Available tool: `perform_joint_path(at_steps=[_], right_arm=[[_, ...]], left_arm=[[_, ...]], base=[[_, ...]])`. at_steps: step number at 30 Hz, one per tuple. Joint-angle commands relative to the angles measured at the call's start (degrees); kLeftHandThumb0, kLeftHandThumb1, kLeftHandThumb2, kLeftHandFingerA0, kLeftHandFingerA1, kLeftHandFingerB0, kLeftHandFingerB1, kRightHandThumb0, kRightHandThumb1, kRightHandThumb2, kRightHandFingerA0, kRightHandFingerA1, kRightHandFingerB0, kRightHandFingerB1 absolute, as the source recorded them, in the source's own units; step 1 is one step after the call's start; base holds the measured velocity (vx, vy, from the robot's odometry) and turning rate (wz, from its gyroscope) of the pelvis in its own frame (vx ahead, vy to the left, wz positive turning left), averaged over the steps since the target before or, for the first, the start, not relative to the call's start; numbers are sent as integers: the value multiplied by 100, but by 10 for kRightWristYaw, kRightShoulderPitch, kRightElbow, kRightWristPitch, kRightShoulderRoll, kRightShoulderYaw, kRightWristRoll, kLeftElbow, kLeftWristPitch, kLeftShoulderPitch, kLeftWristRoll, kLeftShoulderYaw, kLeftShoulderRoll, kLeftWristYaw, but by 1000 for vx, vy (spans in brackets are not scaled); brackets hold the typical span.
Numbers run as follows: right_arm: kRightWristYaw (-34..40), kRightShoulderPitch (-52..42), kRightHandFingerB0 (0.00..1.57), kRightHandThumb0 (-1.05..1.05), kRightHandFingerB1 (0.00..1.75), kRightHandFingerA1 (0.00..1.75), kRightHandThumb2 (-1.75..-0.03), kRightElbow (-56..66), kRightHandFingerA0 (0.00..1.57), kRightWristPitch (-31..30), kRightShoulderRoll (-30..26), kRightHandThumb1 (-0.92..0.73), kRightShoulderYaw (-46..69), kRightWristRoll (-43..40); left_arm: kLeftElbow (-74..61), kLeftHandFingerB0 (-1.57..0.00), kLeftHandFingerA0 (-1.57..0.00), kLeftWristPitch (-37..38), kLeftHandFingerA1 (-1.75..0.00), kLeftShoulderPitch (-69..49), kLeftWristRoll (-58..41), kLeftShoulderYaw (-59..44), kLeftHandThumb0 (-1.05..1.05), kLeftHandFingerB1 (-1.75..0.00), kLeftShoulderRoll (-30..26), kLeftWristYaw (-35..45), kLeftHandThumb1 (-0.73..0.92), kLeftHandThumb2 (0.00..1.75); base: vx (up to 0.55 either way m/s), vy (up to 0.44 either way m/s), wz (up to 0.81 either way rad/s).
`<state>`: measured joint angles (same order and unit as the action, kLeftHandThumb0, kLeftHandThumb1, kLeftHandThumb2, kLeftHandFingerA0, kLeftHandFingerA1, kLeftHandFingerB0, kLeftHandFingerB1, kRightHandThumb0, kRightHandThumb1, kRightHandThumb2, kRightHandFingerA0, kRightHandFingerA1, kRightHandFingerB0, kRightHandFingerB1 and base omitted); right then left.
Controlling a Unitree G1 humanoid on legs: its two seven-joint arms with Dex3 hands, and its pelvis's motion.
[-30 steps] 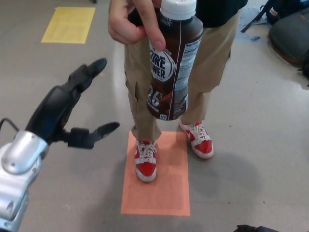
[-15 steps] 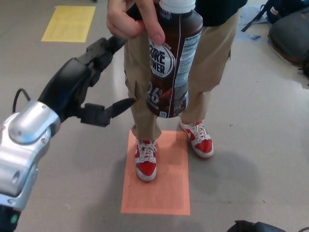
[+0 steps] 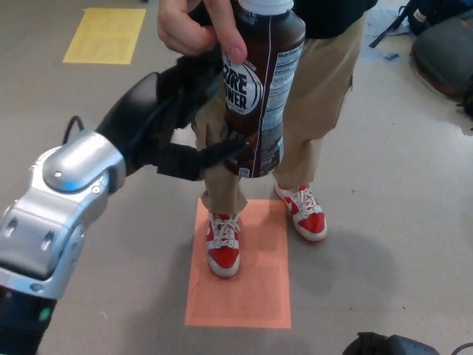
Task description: The robot recieved a bottle of protein shake from a person using its left hand and then shake the protein up and down 2 two times and hand it back to the person
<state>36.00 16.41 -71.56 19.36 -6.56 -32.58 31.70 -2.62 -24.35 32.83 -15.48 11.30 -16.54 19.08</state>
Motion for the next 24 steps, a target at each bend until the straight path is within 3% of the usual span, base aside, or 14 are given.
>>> perform_joint_path(at_steps=[1, 12, 18, 21, 23, 24], right_arm=[[48, 13, 77, -42, 56, 80, -83, -25, 94, 38, -13, -70, -2, 24], [42, 12, 75, -45, 54, 78, -77, -27, 88, 35, -12, -75, -3, 26], [35, 14, 75, -42, 52, 75, -77, -27, 87, 36, -12, -72, 1, 22], [28, 14, 75, -43, 51, 76, -79, -27, 87, 39, -12, -72, 4, 20], [32, 14, 76, -42, 51, 78, -78, -27, 89, 40, -10, -71, 4, 21], [31, 14, 76, -42, 52, 82, -78, -28, 89, 41, -9, -73, 6, 19]], left_arm=[[-78, 0, 0, -345, -3, 94, -121, 57, -82, 0, 21, 61, 48, 86], [-73, 0, 0, -366, -6, 118, -114, 68, -81, 0, 49, 58, 50, 85], [-58, 0, 0, -369, -18, 133, -104, 65, -75, -7, 67, 51, 47, 85], [-61, 0, -8, -373, -29, 129, -95, 58, -76, -5, 84, 28, 47, 85], [-66, 0, -8, -378, -29, 124, -89, 48, -76, -5, 100, 4, 46, 85], [-68, 0, -1, -378, -23, 122, -83, 47, -74, -8, 106, -3, 44, 86]], base=[[0, 0, 0], [0, 0, 0], [0, 0, 0], [0, 0, 0], [0, 0, 0], [0, 0, 0]])
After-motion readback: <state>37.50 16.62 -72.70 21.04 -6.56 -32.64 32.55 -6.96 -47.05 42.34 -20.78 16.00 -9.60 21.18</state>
